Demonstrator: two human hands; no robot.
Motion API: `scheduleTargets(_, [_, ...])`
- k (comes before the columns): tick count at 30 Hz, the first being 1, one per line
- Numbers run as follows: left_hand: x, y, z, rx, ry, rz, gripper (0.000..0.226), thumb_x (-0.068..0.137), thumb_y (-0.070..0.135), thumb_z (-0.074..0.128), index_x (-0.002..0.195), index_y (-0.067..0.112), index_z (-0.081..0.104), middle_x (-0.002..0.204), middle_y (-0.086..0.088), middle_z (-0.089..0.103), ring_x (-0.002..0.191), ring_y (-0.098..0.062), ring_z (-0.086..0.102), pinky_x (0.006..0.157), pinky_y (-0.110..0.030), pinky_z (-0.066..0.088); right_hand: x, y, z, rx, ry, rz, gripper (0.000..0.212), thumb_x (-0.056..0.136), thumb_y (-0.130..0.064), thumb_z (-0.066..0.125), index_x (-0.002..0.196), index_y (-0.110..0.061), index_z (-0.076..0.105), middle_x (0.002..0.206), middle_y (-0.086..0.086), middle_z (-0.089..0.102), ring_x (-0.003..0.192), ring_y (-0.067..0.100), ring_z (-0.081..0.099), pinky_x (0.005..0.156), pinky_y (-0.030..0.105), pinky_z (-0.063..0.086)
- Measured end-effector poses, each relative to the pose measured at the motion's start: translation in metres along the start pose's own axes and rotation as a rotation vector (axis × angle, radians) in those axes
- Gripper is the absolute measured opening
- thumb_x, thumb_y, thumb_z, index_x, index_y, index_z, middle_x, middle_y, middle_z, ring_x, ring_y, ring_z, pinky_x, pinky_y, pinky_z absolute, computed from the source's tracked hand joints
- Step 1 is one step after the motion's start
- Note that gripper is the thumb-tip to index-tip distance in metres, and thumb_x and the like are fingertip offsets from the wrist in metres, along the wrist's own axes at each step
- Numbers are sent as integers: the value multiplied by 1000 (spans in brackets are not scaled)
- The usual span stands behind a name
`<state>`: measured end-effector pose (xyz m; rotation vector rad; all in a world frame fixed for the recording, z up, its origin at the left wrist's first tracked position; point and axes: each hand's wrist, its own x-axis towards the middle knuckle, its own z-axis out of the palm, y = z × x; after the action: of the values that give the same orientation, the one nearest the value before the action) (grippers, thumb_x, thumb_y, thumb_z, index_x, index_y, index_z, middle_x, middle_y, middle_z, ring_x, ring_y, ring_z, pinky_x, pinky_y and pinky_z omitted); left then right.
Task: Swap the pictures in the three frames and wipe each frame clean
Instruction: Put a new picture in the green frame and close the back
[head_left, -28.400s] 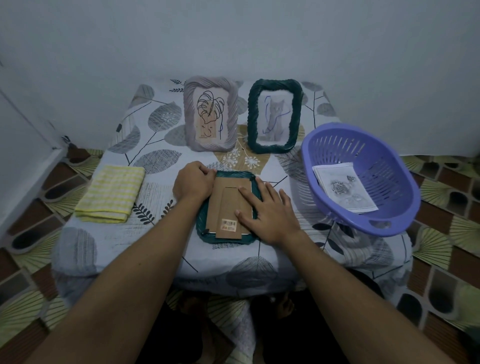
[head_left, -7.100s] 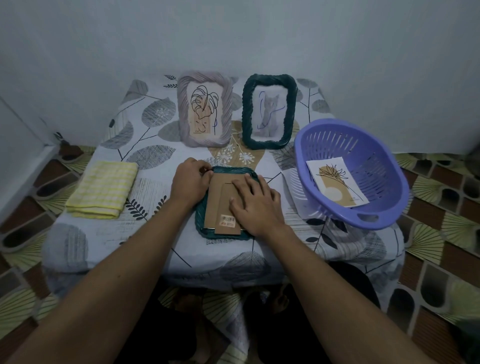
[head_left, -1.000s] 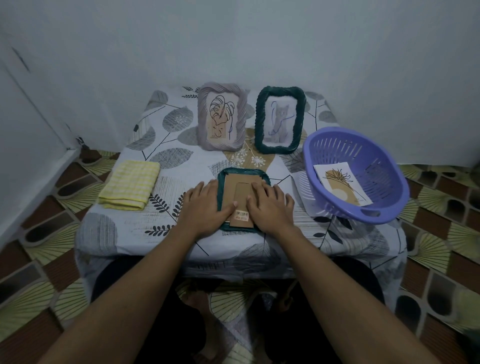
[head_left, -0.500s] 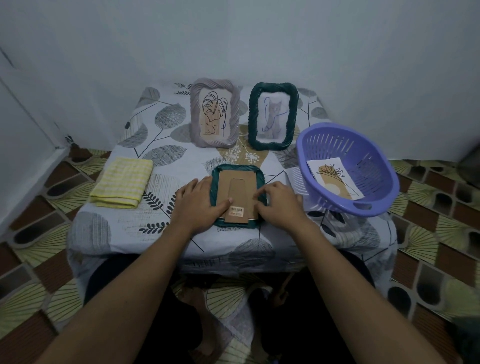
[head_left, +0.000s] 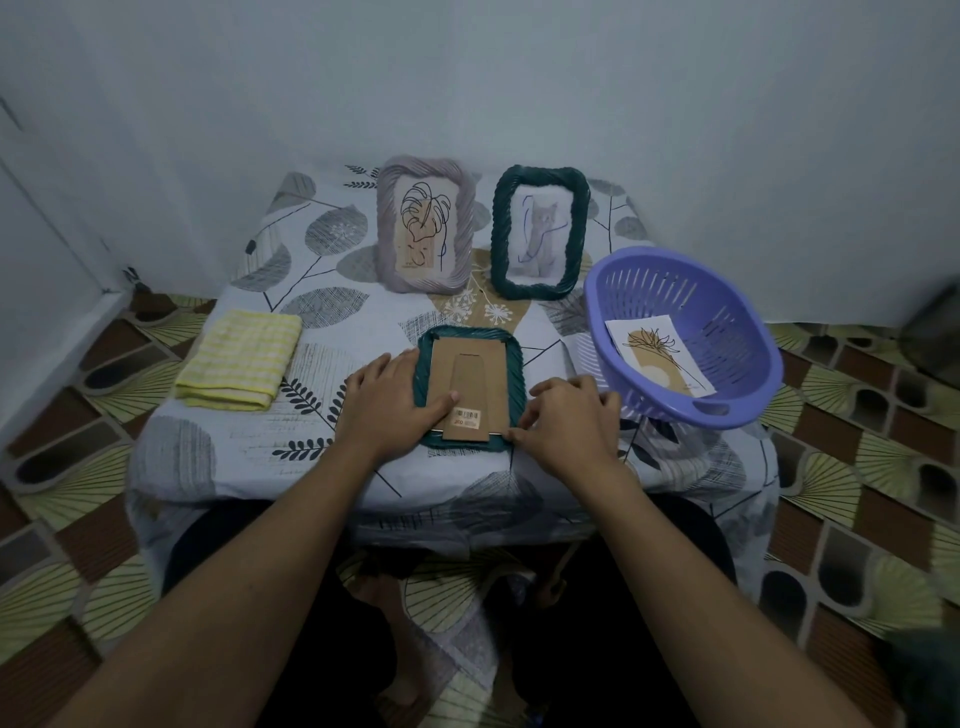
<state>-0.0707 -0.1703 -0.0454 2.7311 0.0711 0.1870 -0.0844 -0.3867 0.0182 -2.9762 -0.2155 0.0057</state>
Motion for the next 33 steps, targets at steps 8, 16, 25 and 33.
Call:
scheduleTargets(8, [0, 0, -1, -8, -2, 1, 85, 90, 73, 41, 154, 18, 28, 157, -3, 38, 147, -27, 25, 117, -47, 17, 0, -2, 3, 43, -32, -4, 18, 85, -45, 74, 90, -28, 78, 135, -13, 56, 131, 20, 35, 98, 40, 28])
scheduleTargets(16, [0, 1, 0, -6, 4, 6, 84, 91, 73, 41, 154, 18, 28, 156, -3, 38, 146, -26, 25, 116, -46, 17, 2, -4, 2, -25, -24, -188, 14, 90, -32, 67, 98, -31, 77, 133, -15, 56, 129, 19, 34, 94, 39, 29])
scheduleTargets(25, [0, -1, 1, -12, 4, -3, 86, 89, 74, 41, 154, 19, 29, 156, -3, 39, 146, -26, 26, 116, -47, 18, 24, 2, 1, 25, -161, -179, 8, 86, -36, 70, 81, -32, 74, 115, -16, 69, 111, 18, 54, 89, 39, 31])
scheduleTargets(33, [2, -3, 1, -72, 28, -17, 78, 82, 78, 44, 135, 21, 46, 130, -2, 56, 127, -25, 47, 108, -47, 31, 42, 10, 26, 570, -105, 3, 32, 98, -7, 47, 122, -15, 68, 124, 11, 61, 94, 20, 59, 80, 25, 43])
